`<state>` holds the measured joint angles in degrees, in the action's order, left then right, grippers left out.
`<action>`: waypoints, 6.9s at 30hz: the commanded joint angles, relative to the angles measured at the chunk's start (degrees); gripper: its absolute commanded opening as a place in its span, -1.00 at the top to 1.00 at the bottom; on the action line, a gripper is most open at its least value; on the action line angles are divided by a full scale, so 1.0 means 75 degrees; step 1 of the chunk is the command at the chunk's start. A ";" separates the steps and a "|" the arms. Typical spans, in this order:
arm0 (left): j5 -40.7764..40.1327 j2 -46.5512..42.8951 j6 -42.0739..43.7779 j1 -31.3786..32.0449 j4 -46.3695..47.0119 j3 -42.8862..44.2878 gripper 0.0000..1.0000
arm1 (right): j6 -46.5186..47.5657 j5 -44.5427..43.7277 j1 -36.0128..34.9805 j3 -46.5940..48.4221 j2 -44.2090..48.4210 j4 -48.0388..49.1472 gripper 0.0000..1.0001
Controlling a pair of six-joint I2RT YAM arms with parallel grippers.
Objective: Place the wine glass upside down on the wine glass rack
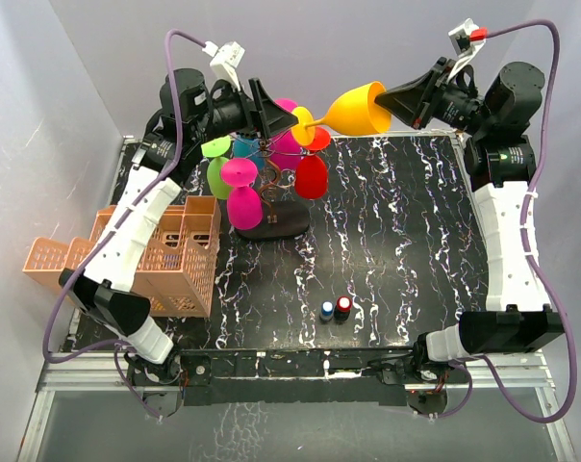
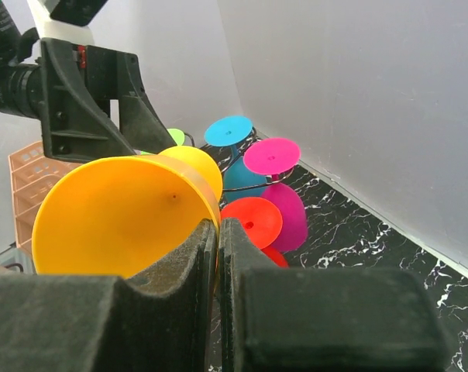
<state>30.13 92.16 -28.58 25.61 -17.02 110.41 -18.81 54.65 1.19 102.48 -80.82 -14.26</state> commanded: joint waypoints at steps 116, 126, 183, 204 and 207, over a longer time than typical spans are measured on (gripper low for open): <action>-0.4573 -0.0206 0.9312 0.2871 -0.2297 0.0485 1.00 | 0.1781 -0.0539 0.1062 -0.1066 0.1060 -0.0545 -0.04; -0.5163 -0.0192 0.9685 0.2990 -0.2099 0.0158 1.00 | 0.1725 -0.0493 0.1077 -0.1066 0.1023 -0.0510 -0.04; -0.6737 -0.0613 1.0787 0.3031 -0.2169 -0.0708 1.00 | 0.1397 -0.0169 0.1300 -0.1382 0.1101 -0.0162 -0.06; -0.6368 -0.0841 1.0596 0.3031 -0.2880 -0.0316 1.00 | 0.1254 -0.0084 0.1434 -0.1423 0.1128 -0.0050 -0.07; -0.6338 -0.0880 1.0593 0.3028 -0.2930 -0.0314 1.00 | 0.1194 -0.0059 0.1474 -0.1452 0.1120 0.0002 -0.07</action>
<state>-18.13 89.17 51.46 48.12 -38.04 105.75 -9.15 53.63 11.66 91.98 -74.26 -18.00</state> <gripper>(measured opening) 0.030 0.535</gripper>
